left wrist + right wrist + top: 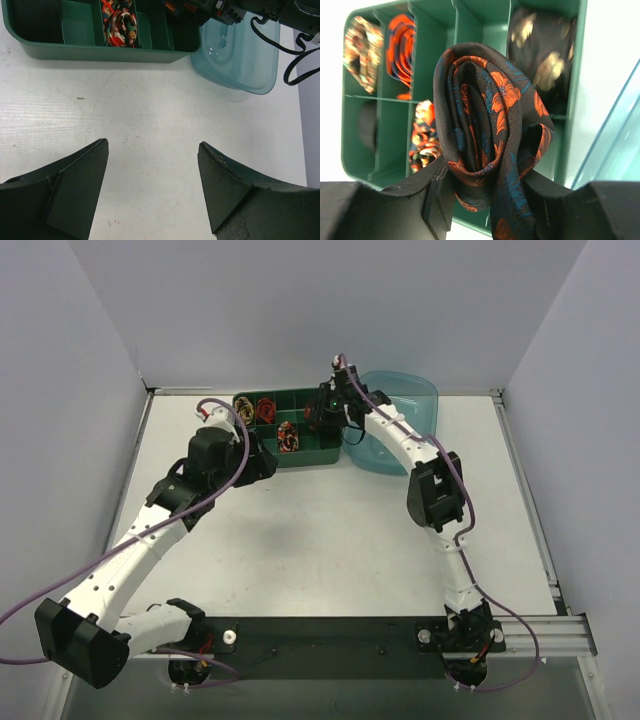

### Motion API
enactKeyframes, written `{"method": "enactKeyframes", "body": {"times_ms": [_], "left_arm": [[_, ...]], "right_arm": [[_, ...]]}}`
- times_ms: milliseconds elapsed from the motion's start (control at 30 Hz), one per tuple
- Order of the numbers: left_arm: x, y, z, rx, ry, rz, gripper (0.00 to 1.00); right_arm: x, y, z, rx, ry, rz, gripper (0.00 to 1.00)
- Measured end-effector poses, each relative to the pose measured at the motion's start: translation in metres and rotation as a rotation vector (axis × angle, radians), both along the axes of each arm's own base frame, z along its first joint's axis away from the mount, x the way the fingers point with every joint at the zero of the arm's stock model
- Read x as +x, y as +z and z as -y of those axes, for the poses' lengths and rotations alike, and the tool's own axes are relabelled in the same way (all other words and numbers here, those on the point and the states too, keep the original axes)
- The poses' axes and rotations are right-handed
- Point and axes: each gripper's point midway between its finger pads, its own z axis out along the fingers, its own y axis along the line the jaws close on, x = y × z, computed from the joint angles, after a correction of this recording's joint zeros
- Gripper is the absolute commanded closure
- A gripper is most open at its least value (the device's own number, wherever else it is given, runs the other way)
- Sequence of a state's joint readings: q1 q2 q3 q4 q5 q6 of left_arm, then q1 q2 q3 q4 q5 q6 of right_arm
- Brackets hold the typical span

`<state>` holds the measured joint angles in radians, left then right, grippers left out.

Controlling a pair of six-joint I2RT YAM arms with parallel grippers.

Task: Roll the ties
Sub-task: Place the tie in the storage box.

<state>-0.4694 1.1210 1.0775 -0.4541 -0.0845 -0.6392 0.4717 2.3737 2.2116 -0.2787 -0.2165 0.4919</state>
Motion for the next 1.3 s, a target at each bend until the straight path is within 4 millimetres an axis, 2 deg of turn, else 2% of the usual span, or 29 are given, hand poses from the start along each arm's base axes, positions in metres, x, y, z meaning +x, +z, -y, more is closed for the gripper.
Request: {"method": "enactKeyframes", "body": {"times_ms": [67, 300, 400, 633, 967, 1067, 1300], "left_arm": [[0.001, -0.005, 0.0, 0.008, 0.001, -0.013, 0.19], [0.01, -0.024, -0.006, 0.055, 0.035, -0.082, 0.29], [0.021, -0.03, -0.009, 0.066, 0.057, -0.106, 0.33], [0.049, -0.042, -0.018, 0.067, 0.099, -0.143, 0.39], [0.089, -0.055, -0.03, 0.056, 0.143, -0.16, 0.42], [0.096, -0.063, -0.03, 0.064, 0.139, -0.171, 0.43], [0.1, -0.068, -0.028, 0.07, 0.129, -0.171, 0.43]], "right_arm": [[-0.007, -0.01, -0.006, -0.03, -0.003, -0.006, 1.0], [-0.023, -0.022, -0.033, -0.103, -0.009, 0.028, 1.0], [-0.024, -0.035, -0.028, -0.145, -0.046, 0.037, 1.0], [-0.026, -0.046, -0.018, -0.237, -0.112, 0.076, 1.0], [-0.038, -0.048, -0.013, -0.289, -0.124, 0.077, 1.0], [-0.05, -0.048, -0.012, -0.294, -0.104, 0.062, 1.0], [-0.088, -0.052, 0.012, -0.368, -0.071, 0.007, 1.0]]}}
